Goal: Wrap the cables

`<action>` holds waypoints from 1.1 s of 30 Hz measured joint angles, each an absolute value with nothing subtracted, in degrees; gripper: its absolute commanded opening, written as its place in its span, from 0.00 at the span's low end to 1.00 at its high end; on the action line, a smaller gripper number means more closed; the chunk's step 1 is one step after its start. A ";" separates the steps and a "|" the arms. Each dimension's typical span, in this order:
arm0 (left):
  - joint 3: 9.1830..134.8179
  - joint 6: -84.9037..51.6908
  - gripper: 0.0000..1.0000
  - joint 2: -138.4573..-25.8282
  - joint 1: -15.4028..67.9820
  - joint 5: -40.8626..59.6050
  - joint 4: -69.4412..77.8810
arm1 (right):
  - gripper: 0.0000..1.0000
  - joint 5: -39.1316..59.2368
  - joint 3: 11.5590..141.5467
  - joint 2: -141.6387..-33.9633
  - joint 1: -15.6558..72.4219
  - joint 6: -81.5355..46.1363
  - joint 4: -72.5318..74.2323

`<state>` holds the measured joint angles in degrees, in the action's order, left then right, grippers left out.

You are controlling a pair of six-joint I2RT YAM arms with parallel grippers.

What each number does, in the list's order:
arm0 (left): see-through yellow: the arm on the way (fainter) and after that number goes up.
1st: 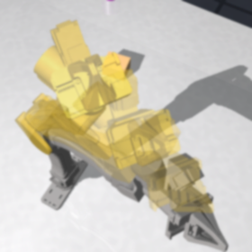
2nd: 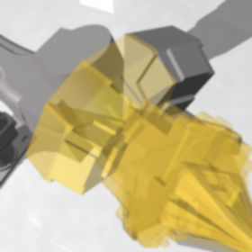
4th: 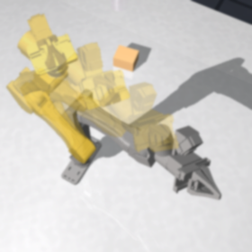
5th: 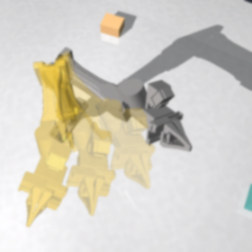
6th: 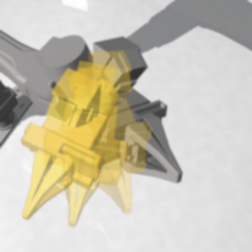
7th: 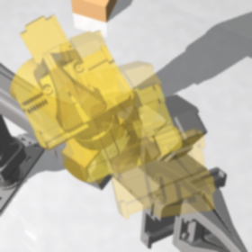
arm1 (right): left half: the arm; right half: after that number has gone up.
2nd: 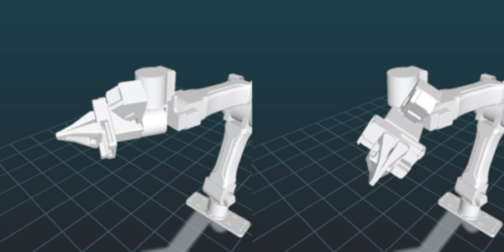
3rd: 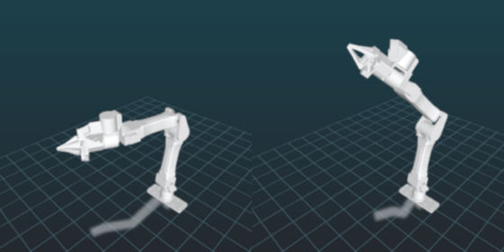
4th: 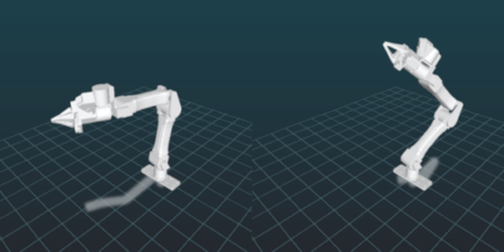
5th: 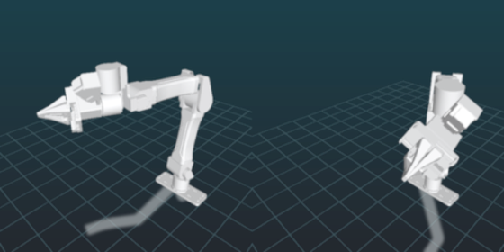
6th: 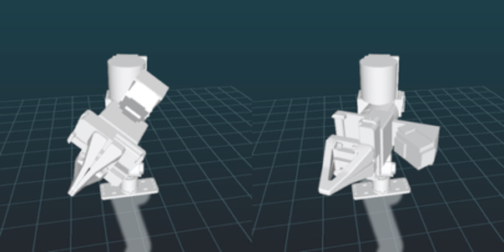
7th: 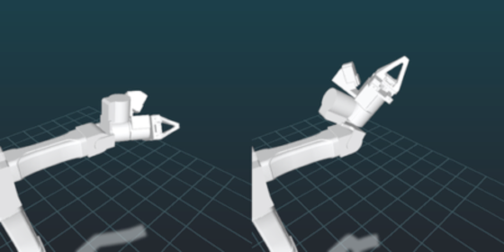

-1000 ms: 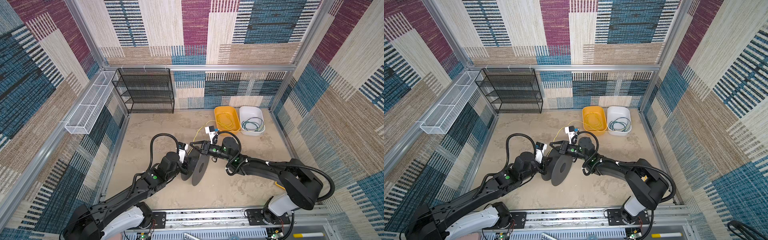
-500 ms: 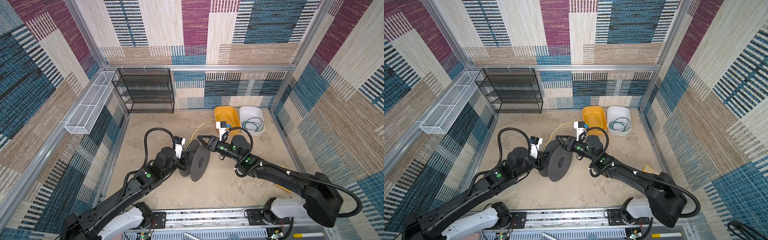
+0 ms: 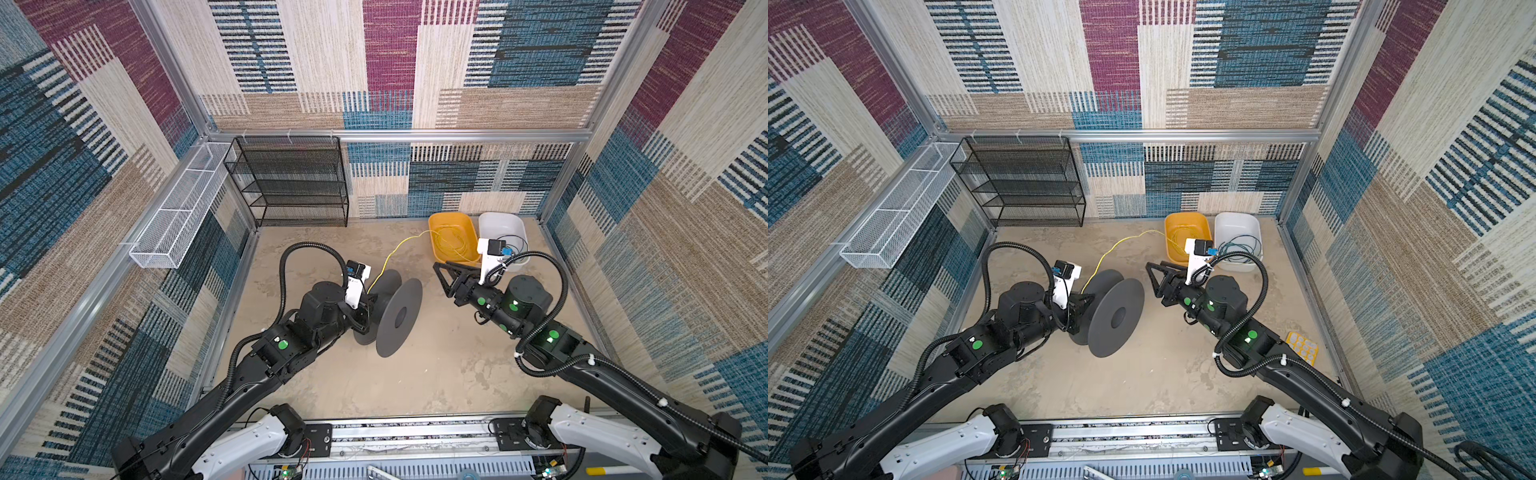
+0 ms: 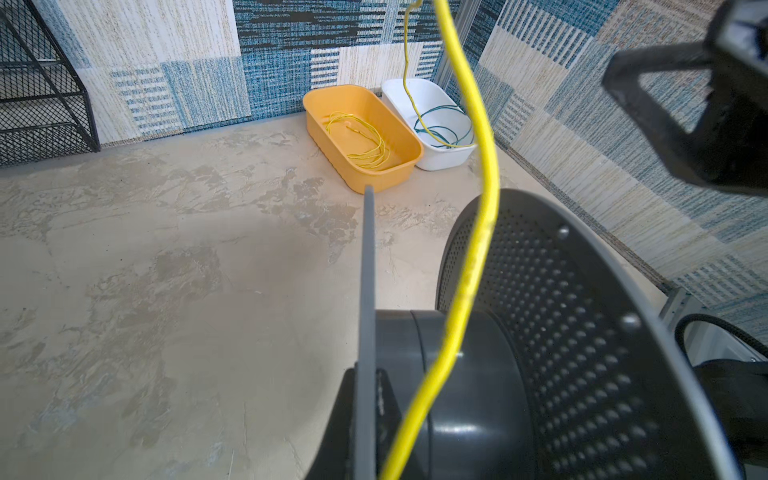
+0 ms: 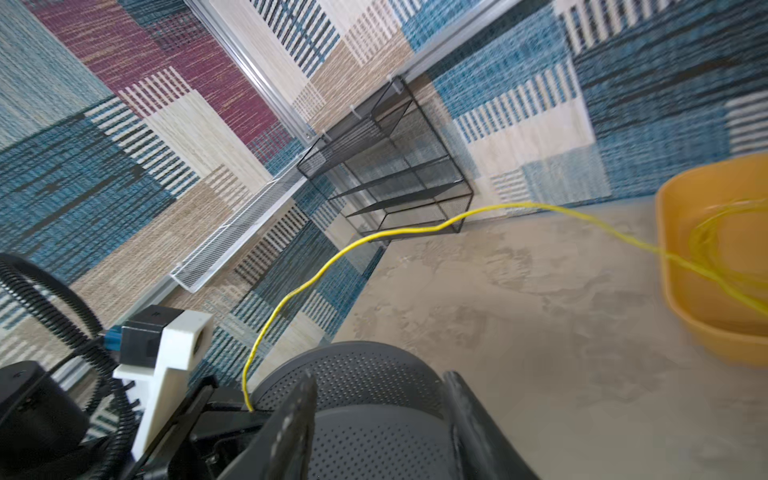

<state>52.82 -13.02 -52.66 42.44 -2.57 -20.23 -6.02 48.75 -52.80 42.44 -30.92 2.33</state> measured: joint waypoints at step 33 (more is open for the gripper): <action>66.74 -9.47 0.00 -58.13 34.13 3.77 -32.53 | 0.70 -4.71 70.98 -83.79 18.59 13.78 -20.40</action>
